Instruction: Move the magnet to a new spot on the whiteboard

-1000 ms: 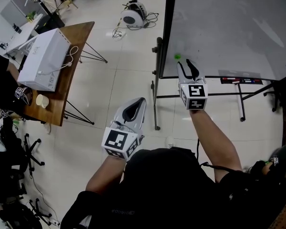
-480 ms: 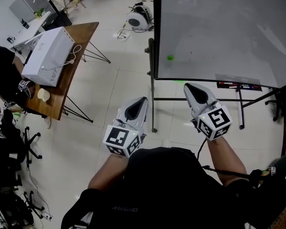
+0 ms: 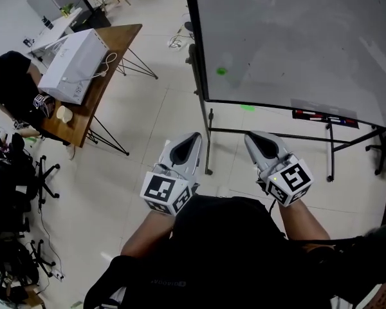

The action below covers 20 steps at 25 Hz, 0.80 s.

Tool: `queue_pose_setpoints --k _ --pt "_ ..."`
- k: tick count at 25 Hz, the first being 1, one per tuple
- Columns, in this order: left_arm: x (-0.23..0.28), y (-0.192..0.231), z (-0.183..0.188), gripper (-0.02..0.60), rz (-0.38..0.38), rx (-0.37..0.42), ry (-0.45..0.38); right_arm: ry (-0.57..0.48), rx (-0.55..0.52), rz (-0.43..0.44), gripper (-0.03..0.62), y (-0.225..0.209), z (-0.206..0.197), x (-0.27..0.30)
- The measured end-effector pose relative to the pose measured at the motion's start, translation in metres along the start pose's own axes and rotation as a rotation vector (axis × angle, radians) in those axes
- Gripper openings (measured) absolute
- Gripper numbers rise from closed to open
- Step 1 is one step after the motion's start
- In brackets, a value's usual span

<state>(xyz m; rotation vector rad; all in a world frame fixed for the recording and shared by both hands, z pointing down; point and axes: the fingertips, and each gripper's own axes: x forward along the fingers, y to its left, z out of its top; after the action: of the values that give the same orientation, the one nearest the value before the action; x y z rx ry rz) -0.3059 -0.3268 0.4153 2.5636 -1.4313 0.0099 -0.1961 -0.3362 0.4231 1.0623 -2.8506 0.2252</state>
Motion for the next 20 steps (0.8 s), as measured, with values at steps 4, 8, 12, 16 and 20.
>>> queue_pose_setpoints --k 4,8,12,16,20 --pt "-0.015 -0.018 -0.001 0.017 0.016 0.013 0.017 -0.006 0.026 0.07 0.011 0.024 -0.004 -0.004" --pt "-0.043 -0.029 0.001 0.017 0.044 0.038 -0.007 -0.035 0.015 0.113 0.011 0.054 0.0 -0.012" --pt "-0.092 -0.038 -0.005 0.017 0.081 0.016 -0.026 -0.03 0.012 0.117 0.011 0.088 0.002 -0.031" --pt "-0.136 -0.061 -0.017 0.017 0.069 -0.023 -0.03 -0.009 0.014 0.091 0.011 0.127 -0.002 -0.07" --pt "-0.165 -0.101 -0.034 0.017 -0.005 -0.041 -0.024 0.041 0.017 0.03 0.011 0.161 -0.026 -0.126"
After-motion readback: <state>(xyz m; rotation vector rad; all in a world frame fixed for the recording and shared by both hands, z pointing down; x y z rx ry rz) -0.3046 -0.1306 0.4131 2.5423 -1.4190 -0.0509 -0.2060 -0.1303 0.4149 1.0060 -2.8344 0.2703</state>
